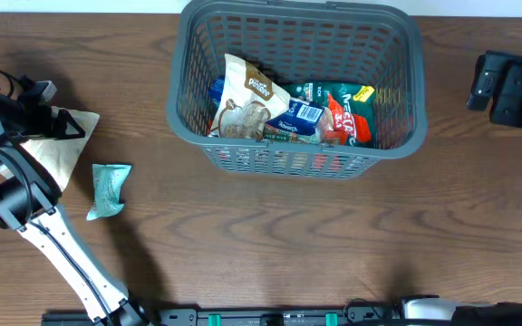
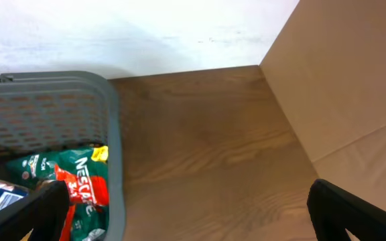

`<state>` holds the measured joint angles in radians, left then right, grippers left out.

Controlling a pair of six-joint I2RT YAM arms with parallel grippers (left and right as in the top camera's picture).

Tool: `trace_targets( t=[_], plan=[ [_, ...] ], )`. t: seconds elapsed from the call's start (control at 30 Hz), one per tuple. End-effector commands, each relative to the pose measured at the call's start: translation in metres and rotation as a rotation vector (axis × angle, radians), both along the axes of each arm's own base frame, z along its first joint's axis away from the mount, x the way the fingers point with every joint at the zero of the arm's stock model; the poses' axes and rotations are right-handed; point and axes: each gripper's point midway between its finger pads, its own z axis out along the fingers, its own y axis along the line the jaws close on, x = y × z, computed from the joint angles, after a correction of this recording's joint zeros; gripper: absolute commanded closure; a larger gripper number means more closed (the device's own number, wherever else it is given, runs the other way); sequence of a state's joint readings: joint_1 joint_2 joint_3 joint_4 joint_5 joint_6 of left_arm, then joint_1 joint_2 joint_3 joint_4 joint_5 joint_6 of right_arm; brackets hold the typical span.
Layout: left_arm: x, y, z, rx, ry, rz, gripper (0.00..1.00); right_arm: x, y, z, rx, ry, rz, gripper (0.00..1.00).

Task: Pack container
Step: 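Close the left gripper on the cream pouch's top and lift it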

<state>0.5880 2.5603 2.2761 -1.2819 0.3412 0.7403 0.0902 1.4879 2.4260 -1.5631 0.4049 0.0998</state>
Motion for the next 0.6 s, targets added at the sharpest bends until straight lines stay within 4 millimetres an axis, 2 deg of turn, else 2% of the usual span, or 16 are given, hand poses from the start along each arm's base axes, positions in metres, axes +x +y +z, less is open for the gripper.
trace_targets(
  t=[0.0,0.27,0.53,0.57],
  plan=[
    [-0.017,-0.013,-0.044,-0.065,0.087,-0.015,0.02,-0.001,-0.003,0.001,0.005,-0.006,-0.024,0.01],
    [-0.001,-0.038,-0.035,-0.226,-0.007,0.013,0.02,-0.001,-0.003,0.001,0.005,-0.006,-0.024,0.01],
    [-0.003,-0.040,-0.034,-0.241,0.009,0.044,0.02,-0.001,-0.003,0.001,0.005,-0.006,-0.024,0.01],
    [-0.003,-0.040,-0.034,-0.239,0.010,0.043,0.05,-0.001,-0.003,0.001,0.005,-0.006,-0.024,0.01]
  ],
)
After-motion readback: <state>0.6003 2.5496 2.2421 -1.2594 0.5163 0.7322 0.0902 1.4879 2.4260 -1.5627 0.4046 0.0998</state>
